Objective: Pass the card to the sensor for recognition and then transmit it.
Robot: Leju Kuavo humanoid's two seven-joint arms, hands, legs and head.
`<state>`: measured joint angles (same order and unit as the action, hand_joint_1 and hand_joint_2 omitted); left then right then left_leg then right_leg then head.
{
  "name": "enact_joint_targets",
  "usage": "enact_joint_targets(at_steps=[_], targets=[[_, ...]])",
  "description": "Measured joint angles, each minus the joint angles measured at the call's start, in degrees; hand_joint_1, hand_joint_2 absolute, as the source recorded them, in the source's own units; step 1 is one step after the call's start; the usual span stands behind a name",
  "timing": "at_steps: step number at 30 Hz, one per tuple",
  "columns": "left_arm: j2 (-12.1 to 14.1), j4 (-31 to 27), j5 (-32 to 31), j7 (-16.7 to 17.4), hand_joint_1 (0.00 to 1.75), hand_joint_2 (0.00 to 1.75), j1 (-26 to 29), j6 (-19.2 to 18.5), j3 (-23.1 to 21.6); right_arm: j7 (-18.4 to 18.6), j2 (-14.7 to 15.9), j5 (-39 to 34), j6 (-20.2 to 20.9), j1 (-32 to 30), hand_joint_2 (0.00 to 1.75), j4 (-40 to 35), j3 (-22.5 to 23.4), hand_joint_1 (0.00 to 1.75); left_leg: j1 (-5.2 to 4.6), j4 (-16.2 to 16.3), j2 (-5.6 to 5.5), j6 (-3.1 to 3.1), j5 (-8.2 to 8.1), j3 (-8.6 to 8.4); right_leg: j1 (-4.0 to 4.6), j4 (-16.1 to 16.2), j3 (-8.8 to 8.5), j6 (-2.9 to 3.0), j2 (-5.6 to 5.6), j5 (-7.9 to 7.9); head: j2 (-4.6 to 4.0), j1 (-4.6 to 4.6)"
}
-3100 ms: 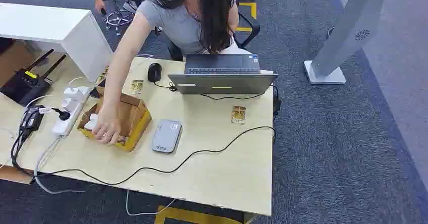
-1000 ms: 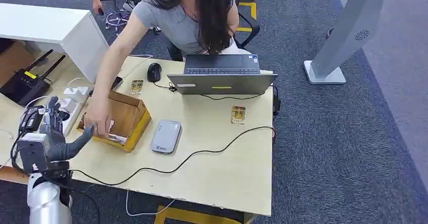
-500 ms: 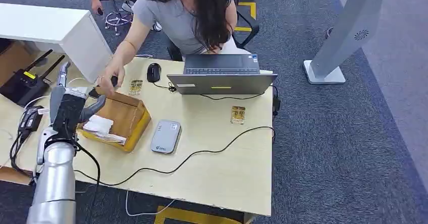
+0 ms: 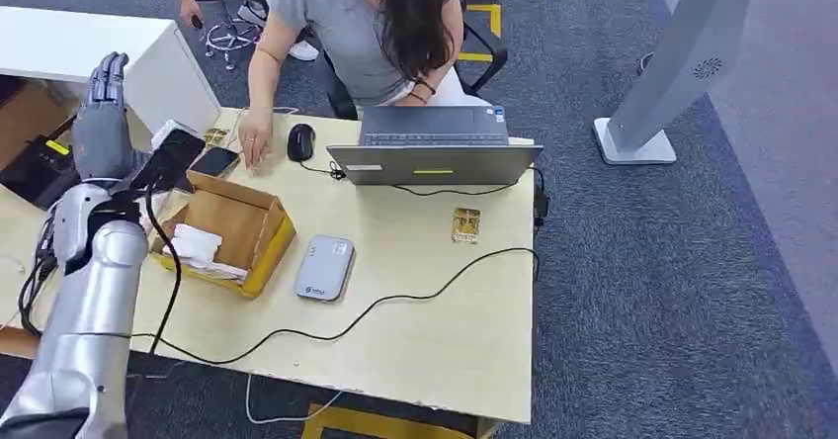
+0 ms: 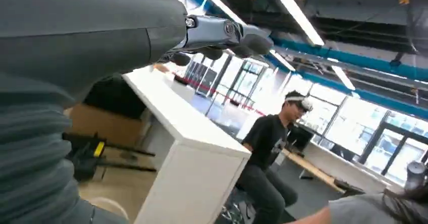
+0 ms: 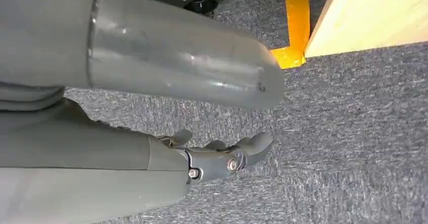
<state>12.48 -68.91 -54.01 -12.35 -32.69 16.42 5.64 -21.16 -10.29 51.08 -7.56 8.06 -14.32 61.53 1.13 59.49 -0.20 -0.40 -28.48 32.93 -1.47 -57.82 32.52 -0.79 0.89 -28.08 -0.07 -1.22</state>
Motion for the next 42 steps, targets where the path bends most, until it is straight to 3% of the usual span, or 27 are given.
enact_joint_targets(at_steps=[3, 16, 21, 30, 31, 42], targets=[[2.08, 3.26, -4.16, 1.97, 0.00, 1.75, -3.35, 2.65, -2.73, 0.55, -0.17, 0.66, -0.07, 0.15, 0.00, 0.26, -0.83, 0.00, 0.01, 0.00, -0.02, 0.00, 0.00, 0.01, 0.01, 0.00, 0.00, 0.00, 0.00, 0.00, 0.00, 0.00], [3.12, 4.74, -5.89, 2.77, 0.00, 1.75, -4.70, 3.71, -4.10, 0.85, -0.24, 0.96, -0.07, 0.32, 0.00, 0.37, -1.18, 0.00, 0.00, 0.00, -0.02, 0.00, 0.01, 0.00, 0.00, -0.01, 0.00, 0.00, 0.00, 0.00, 0.00, 0.00], [8.39, 15.89, -18.01, 8.30, 0.00, 1.75, -13.62, 11.04, -11.89, 3.26, -0.70, 2.86, -0.72, 0.84, 0.00, 1.25, -3.98, 0.00, 0.00, 0.00, -0.02, 0.00, 0.01, 0.02, 0.00, -0.03, 0.00, 0.01, 0.00, 0.01, 0.00, 0.00], [8.74, 17.24, -18.07, 8.61, 0.00, 1.75, -13.76, 11.21, -11.98, 3.41, -0.96, 2.93, -0.83, 0.84, 0.00, 1.51, -4.50, 0.00, 0.00, 0.00, -0.03, 0.00, 0.01, 0.03, 0.00, -0.03, 0.00, 0.01, 0.00, 0.01, 0.00, 0.00], [8.74, 17.35, -18.07, 8.61, 1.75, 1.75, -13.76, 11.21, -11.97, 3.41, -0.98, 2.93, -0.83, 0.84, 0.00, 1.53, -4.50, 0.00, 0.00, 0.00, -0.02, 0.00, 0.01, 0.03, 0.00, -0.03, 0.00, 0.01, 0.00, 0.01, 0.00, 0.00], [8.74, 18.18, -17.37, 8.48, 1.75, 1.75, -13.76, 11.28, -12.00, 3.43, -1.01, 2.82, -0.92, 0.84, 0.00, 1.64, -4.63, 0.00, 0.00, 0.00, -0.02, 0.00, 0.01, 0.02, 0.00, -0.03, 0.00, 0.01, 0.01, 0.01, 0.00, 0.00]])
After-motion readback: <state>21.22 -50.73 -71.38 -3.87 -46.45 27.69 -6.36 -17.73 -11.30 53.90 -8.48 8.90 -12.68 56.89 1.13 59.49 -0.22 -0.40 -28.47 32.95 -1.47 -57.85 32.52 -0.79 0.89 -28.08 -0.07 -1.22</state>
